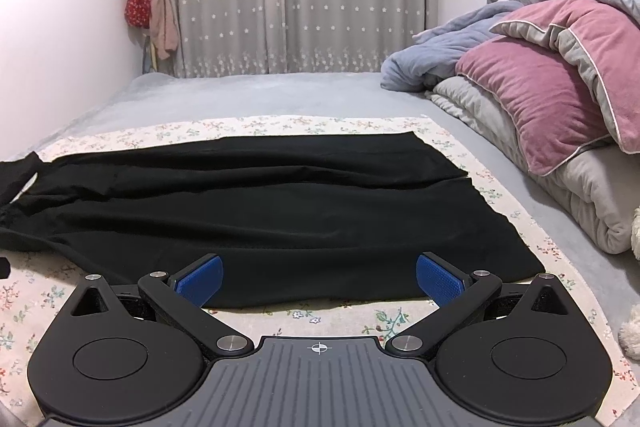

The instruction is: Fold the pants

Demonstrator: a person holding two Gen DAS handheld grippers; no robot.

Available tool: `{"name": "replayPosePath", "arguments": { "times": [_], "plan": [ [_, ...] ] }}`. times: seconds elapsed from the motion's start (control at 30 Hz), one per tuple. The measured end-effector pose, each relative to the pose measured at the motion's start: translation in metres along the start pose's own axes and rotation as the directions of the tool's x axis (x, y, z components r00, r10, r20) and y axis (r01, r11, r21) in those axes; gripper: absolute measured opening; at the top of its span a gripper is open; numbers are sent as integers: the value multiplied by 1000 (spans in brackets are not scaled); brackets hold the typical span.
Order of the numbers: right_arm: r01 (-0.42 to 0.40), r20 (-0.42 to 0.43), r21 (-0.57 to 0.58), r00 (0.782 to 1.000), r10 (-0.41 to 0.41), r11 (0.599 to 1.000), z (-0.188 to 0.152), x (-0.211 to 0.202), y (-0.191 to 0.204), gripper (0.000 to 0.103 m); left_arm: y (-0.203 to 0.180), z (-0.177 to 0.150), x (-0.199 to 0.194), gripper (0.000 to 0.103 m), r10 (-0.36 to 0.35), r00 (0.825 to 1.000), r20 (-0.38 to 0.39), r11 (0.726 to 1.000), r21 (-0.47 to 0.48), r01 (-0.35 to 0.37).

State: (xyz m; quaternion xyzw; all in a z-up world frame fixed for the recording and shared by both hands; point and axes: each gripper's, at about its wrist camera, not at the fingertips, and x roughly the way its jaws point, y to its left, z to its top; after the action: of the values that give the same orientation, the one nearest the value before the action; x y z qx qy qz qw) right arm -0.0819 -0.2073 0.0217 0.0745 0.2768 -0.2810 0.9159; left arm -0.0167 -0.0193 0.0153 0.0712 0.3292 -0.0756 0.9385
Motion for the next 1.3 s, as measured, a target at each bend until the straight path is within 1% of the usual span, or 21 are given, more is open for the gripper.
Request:
{"name": "replayPosePath", "arguments": {
  "times": [0.27,0.3,0.87,1.0,1.13,1.2,1.3],
  "plan": [
    [10,-2,-1,1000,-10,1000,4,0,-5,103,-2,-1,3,103,-6,1000,-8,1000,-6,6],
    [13,-3,-1,1000,-13,1000,0,1,3,103,-1,-1,3,103,-8,1000,-8,1000,-6,8],
    [38,-6,5,999,-38,999,-3,4,0,103,2,3,9,103,-35,999,-16,999,-32,35],
    [43,-18,15,999,-42,999,-4,7,-1,103,7,9,15,103,-37,999,-20,998,-59,36],
    [63,-36,19,997,-62,998,-2,15,-3,103,20,15,22,103,-35,999,-16,993,-116,33],
    [75,-43,26,996,-74,997,-1,17,-4,103,27,16,26,103,-25,999,-29,990,-140,21],
    [96,-37,33,995,-94,995,-1,18,-8,103,38,18,26,103,-9,1000,-26,987,-161,4]
  ]
}}
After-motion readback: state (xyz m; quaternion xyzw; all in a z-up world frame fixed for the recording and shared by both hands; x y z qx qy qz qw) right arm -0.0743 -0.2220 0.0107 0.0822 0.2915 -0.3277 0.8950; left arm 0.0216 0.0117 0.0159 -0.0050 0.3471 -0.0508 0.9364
